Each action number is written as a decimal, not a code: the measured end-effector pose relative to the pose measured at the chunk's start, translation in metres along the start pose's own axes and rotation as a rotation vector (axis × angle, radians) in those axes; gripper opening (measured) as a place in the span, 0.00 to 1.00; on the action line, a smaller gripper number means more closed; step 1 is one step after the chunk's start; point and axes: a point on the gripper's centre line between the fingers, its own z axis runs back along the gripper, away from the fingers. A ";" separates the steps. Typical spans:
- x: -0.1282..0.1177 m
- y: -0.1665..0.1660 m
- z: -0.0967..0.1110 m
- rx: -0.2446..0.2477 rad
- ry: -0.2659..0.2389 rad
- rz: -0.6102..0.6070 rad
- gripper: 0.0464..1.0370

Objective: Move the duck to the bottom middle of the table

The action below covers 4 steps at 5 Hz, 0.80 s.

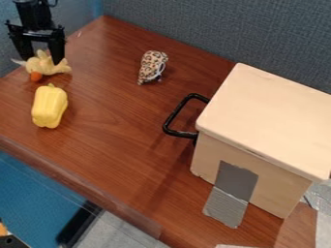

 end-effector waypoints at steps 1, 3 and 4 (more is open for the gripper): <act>-0.006 -0.007 -0.011 0.004 0.033 -0.011 0.63; -0.024 -0.025 0.000 0.009 0.018 0.005 0.35; -0.027 -0.044 0.050 -0.042 -0.109 0.029 0.33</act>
